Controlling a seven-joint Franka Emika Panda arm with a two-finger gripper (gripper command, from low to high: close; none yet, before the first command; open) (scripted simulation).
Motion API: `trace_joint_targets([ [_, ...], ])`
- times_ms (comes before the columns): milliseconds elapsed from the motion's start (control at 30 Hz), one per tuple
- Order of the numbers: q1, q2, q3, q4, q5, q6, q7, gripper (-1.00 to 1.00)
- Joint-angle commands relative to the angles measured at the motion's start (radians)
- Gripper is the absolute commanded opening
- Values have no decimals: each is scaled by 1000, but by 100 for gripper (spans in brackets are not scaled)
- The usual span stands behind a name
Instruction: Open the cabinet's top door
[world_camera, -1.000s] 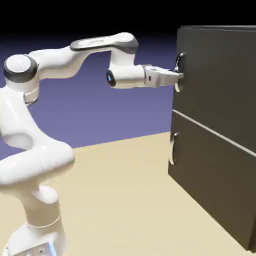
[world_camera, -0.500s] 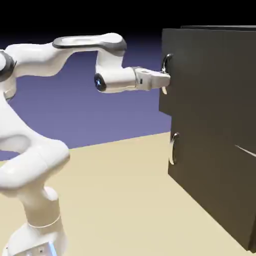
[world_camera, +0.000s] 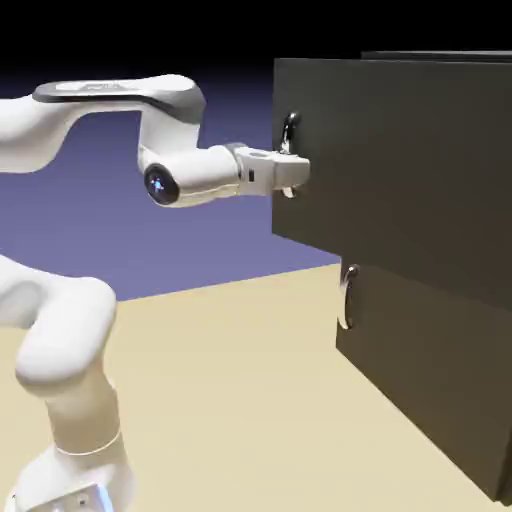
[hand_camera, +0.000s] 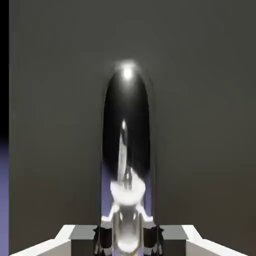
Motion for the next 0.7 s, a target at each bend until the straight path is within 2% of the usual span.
trace_joint_targets([
  [0, 24, -23, -35, -25, -41, -14, 19, -100],
  [300, 131, -230, -319, -189, -432, -166, 185, -100],
  [667, 66, -385, -697, -250, -898, -461, 319, -100],
])
